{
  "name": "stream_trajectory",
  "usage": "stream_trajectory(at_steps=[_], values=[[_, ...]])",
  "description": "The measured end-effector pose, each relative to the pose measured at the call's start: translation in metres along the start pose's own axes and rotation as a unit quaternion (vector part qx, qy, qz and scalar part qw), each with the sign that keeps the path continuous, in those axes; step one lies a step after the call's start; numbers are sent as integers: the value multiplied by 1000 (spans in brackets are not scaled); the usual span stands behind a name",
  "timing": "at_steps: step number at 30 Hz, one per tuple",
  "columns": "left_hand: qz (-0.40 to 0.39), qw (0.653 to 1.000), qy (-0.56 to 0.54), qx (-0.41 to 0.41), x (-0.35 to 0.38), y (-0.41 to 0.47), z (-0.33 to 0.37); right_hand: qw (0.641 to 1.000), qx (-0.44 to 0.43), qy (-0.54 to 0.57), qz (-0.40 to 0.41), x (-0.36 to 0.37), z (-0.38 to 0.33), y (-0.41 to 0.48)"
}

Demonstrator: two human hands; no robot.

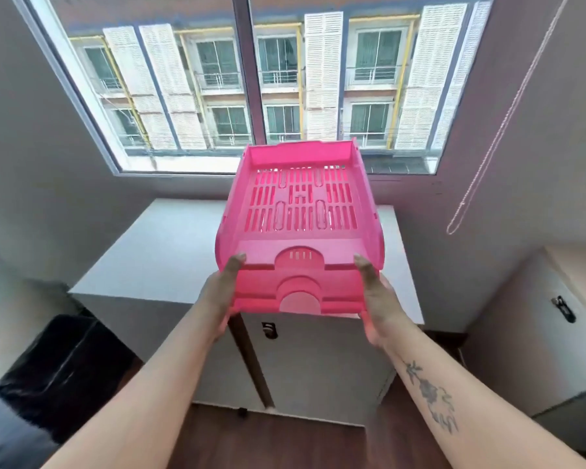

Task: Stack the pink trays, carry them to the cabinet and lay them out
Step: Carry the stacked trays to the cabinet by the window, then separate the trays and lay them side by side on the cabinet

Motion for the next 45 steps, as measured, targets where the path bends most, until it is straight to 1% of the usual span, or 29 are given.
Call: stream_trajectory(at_steps=[3, 9, 14, 17, 25, 28, 32, 35, 37, 39, 42, 45], values=[[18, 1000, -3, -19, -24, 22, -8, 1000, 7, -15, -12, 29, 13, 7], [52, 997, 5, -57, -58, 57, -28, 999, 47, -23, -6, 66, 45, 23], [36, 997, 20, -59, -54, 81, -19, 996, 82, -19, 9, 79, 61, 50], [42, 997, 20, -59, -51, 98, -13, 995, 97, -15, 21, 86, 61, 66], [62, 996, 33, -57, -57, 136, -1, 997, 59, -9, 44, 109, 38, 76], [51, 996, 39, -55, -60, 146, 0, 997, 47, -11, 53, 114, 37, 75], [14, 997, 61, -54, -63, 151, 0, 996, 43, -26, 73, 114, 39, 73], [-16, 994, 90, -55, -65, 154, 2, 996, 46, -53, 51, 117, 34, 73], [-32, 993, 110, -34, -69, 159, 12, 994, 45, -86, 41, 117, 26, 69], [-35, 993, 108, 24, -77, 166, 35, 990, 22, -131, 53, 111, 12, 68], [-28, 988, 115, 94, -88, 178, 68, 978, -44, -181, 95, 104, -20, 72], [-29, 985, 120, 119, -82, 178, 91, 970, -75, -190, 131, 111, -52, 72]])
Point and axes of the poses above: each hand's wrist, its own y-axis towards the middle knuckle, its own x-axis out of the palm, z = x × y, the point moved 10 cm from there along y, towards the middle knuckle, and after that the axes turned 14 degrees about z, right-handed, at the moved point
